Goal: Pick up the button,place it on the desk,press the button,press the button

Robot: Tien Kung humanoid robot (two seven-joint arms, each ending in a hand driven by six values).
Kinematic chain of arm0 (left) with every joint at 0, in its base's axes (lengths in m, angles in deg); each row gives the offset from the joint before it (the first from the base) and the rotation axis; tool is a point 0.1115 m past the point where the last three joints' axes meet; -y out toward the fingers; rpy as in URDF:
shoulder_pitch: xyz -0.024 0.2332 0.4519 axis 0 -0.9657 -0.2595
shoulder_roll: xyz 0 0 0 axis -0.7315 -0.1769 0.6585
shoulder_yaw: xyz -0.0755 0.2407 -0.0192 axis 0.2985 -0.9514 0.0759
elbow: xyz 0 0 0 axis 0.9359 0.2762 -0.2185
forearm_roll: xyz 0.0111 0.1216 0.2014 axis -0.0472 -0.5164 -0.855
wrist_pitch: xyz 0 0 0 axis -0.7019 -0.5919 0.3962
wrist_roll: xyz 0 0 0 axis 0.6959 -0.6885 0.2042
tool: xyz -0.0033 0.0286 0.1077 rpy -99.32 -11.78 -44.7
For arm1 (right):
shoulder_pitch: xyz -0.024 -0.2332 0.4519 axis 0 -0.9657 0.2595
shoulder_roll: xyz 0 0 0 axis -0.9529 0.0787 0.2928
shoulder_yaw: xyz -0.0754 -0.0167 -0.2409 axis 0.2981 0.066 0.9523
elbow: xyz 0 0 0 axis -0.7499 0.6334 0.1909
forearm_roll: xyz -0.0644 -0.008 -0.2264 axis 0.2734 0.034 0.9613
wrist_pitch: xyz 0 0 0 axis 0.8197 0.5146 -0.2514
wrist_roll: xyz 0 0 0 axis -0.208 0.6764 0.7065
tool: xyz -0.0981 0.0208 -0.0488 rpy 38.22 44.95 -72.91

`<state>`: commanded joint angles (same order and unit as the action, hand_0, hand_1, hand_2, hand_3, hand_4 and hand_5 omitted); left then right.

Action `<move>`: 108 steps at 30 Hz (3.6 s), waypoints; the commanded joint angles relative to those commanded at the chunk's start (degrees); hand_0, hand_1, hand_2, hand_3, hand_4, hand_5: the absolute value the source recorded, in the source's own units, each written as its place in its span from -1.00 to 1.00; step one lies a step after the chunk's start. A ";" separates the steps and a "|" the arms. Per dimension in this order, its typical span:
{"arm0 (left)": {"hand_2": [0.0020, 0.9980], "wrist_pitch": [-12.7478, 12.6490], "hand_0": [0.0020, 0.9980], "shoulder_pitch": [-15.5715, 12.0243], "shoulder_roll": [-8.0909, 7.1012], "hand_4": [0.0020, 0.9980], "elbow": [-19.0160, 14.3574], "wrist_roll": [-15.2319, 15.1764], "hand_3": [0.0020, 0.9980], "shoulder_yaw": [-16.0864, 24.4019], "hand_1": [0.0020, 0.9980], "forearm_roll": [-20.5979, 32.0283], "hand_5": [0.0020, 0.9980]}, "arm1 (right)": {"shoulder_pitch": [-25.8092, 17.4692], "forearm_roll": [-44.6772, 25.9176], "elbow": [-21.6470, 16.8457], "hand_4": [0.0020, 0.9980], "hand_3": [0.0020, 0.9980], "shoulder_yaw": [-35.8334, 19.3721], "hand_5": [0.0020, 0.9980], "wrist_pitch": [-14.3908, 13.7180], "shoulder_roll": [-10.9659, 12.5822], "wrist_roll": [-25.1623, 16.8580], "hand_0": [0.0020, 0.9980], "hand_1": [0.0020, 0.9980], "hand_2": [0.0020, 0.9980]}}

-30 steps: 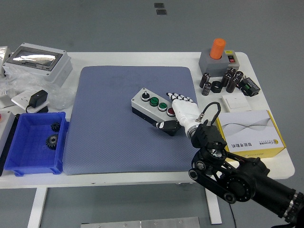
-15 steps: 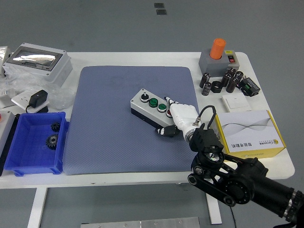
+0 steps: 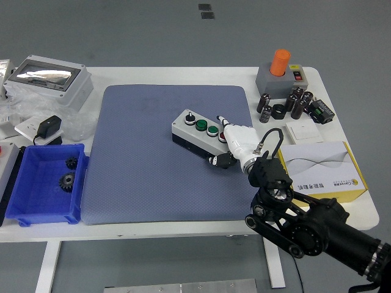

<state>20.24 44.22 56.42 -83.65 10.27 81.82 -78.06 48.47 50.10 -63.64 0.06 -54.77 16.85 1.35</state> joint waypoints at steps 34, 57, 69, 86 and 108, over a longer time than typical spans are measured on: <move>0.61 -1.29 0.70 -0.78 0.01 1.00 -0.67 0.73 0.78 -0.69 0.68 1.06 0.89 | -1.17 -7.32 -3.52 -0.44 0.00 0.42 -1.00 -7.21 2.69 -17.00 -0.90 -0.50 -0.23; 0.61 -1.14 0.69 -0.43 0.49 1.00 -0.49 -0.02 0.78 -0.29 0.68 0.26 0.89 | 0.70 -8.41 0.47 -0.52 0.00 13.62 -1.00 -11.48 3.25 -29.15 -0.83 -0.49 -0.23; 0.60 -1.15 0.69 -0.48 0.45 1.00 -0.60 0.21 0.78 -0.37 0.68 0.42 0.90 | 0.67 -8.20 1.38 -0.49 0.00 12.51 -1.00 -10.27 3.12 -29.38 -0.83 -0.50 -0.23; 0.60 -1.06 0.69 -0.48 0.40 1.00 -0.64 0.30 0.79 -0.30 0.68 0.29 0.92 | 0.76 -8.13 1.43 0.17 0.42 11.91 -1.00 -7.46 3.25 -28.99 0.17 0.34 0.41; 0.61 0.04 0.69 -0.59 0.33 1.00 -0.75 1.50 0.79 -0.59 0.68 1.14 0.92 | 0.62 -7.45 -1.21 0.70 0.69 12.56 -0.65 -8.66 4.08 -27.47 0.58 0.51 0.57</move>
<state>20.28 43.63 56.75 -84.40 11.78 81.22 -76.92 49.09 42.64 -64.86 12.62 -63.43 20.93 -26.12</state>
